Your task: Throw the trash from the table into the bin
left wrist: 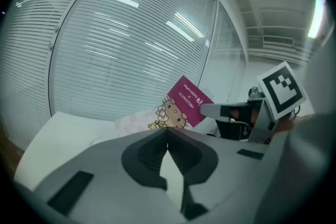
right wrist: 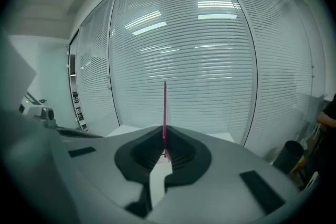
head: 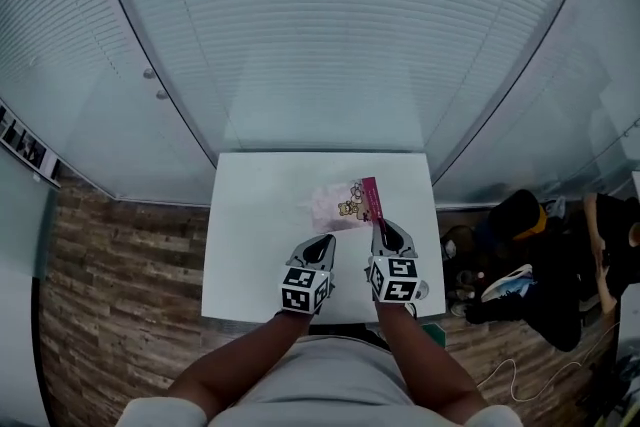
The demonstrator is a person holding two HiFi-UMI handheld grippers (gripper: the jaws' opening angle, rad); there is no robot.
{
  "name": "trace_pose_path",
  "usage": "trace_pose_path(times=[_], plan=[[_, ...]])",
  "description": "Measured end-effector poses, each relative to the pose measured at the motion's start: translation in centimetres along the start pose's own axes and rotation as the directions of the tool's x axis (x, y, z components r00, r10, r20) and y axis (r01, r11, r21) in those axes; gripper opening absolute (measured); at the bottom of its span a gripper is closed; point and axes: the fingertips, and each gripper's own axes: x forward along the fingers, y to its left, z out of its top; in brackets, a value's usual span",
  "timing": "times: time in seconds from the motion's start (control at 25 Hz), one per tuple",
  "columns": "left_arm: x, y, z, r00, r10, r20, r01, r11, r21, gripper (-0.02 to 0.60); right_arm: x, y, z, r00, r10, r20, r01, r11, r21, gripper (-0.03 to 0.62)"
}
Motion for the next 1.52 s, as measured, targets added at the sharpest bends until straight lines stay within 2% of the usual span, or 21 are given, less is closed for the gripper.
trace_pose_path(times=[0.28, 0.44, 0.68, 1.0, 1.36, 1.52], plan=[[0.5, -3.4, 2.1, 0.996, -0.091, 0.025, 0.090, 0.995, 0.030, 0.005, -3.2, -1.9, 1.2, 0.995, -0.090, 0.043, 0.090, 0.996, -0.016, 0.008], [1.3, -4.9, 1.3, 0.991, -0.132, 0.005, 0.132, 0.988, 0.079, 0.005, -4.9, -3.3, 0.4, 0.988, -0.149, 0.039, 0.149, 0.989, 0.012, 0.008], [3.7, -8.9, 0.2, 0.974, -0.225, -0.035, 0.227, 0.971, 0.078, 0.005, -8.1, -6.7, -1.1, 0.970, -0.240, 0.034, 0.239, 0.970, 0.045, 0.008], [6.5, -18.1, -1.7, 0.931, -0.345, -0.117, 0.360, 0.922, 0.145, 0.005, -14.9, -13.4, -3.5, 0.925, -0.377, 0.047, 0.368, 0.919, 0.140, 0.008], [6.3, -32.6, -4.8, 0.862, -0.467, -0.195, 0.502, 0.840, 0.206, 0.005, -27.2, -21.2, -7.0, 0.861, -0.507, 0.035, 0.485, 0.841, 0.240, 0.008], [5.6, -38.5, -6.5, 0.846, -0.488, -0.215, 0.528, 0.823, 0.208, 0.005, -32.8, -24.3, -8.5, 0.843, -0.537, 0.027, 0.513, 0.819, 0.258, 0.008]])
